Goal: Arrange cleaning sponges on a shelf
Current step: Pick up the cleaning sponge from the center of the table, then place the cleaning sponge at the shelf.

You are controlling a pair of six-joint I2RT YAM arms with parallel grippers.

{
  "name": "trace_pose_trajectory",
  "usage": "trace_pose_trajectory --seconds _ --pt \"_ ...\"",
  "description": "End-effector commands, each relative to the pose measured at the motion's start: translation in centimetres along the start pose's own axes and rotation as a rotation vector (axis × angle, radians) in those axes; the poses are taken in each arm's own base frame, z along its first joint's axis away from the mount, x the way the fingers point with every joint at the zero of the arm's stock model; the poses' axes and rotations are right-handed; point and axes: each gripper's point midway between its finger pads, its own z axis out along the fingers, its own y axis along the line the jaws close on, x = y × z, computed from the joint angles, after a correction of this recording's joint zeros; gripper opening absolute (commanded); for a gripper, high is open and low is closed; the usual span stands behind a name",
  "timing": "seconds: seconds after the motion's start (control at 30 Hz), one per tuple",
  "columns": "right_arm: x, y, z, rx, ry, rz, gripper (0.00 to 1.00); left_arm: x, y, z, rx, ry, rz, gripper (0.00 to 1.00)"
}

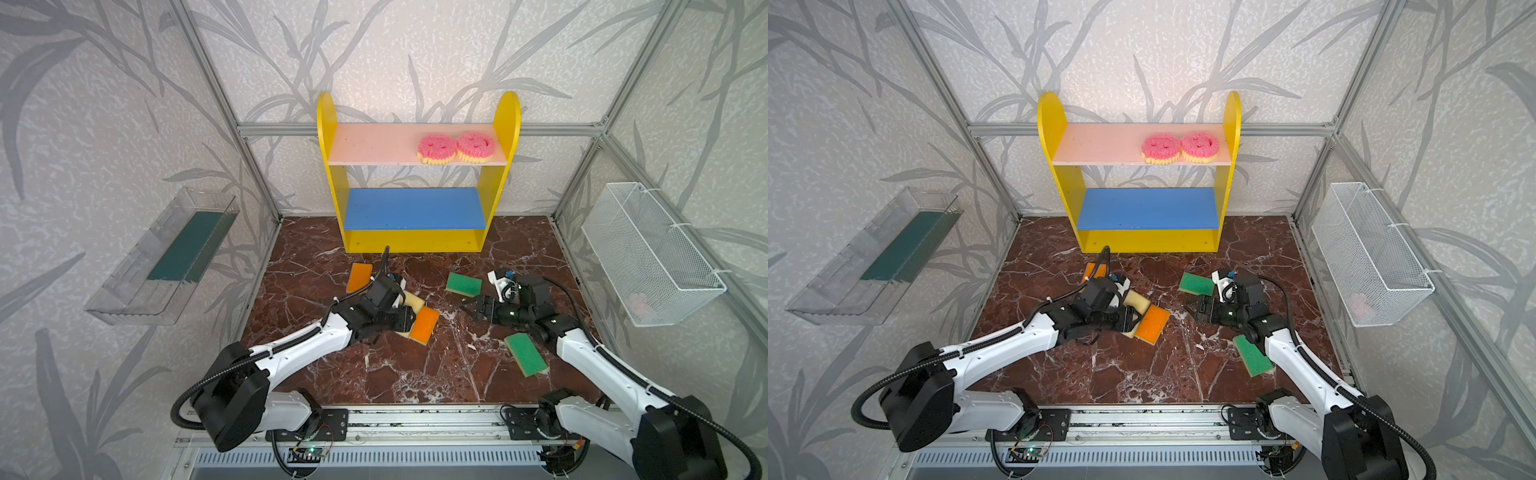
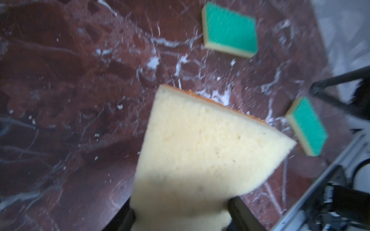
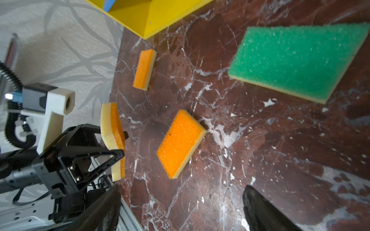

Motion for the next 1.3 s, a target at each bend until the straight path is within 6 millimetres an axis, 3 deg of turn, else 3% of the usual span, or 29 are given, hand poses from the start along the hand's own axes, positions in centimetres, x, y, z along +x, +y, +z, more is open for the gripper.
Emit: trace_pose_trajectory --seconds 0.0,0.27,0.43,0.77,1.0,1.27 --pt "-1.8 2.7 -0.4 -0.121 -0.036 -0.034 0.94 -4.8 -2.7 -1.2 0.222 -0.079 -0.12 0.56" --pt "-4.0 8.0 -0.3 -0.377 -0.001 -0.097 0.95 -13.2 -6.5 -2.2 0.649 -0.134 -0.252 0.55" --pt "-5.5 10.0 0.0 -0.481 -0.001 -0.135 0.95 -16.5 -8.0 -2.9 0.86 -0.154 -0.301 0.54" --pt "-8.8 12.8 2.6 -0.599 0.045 -0.15 0.97 -19.2 -10.3 -4.2 1.039 -0.125 -0.258 0.55" --pt "-11.1 14.6 3.3 -0.66 0.026 -0.159 0.98 -19.7 -10.9 -4.2 1.069 -0.103 -0.237 0.57" --pt "-12.3 16.0 4.5 -0.691 0.039 -0.17 0.98 -19.9 -11.1 -4.4 1.087 -0.093 -0.233 0.58"
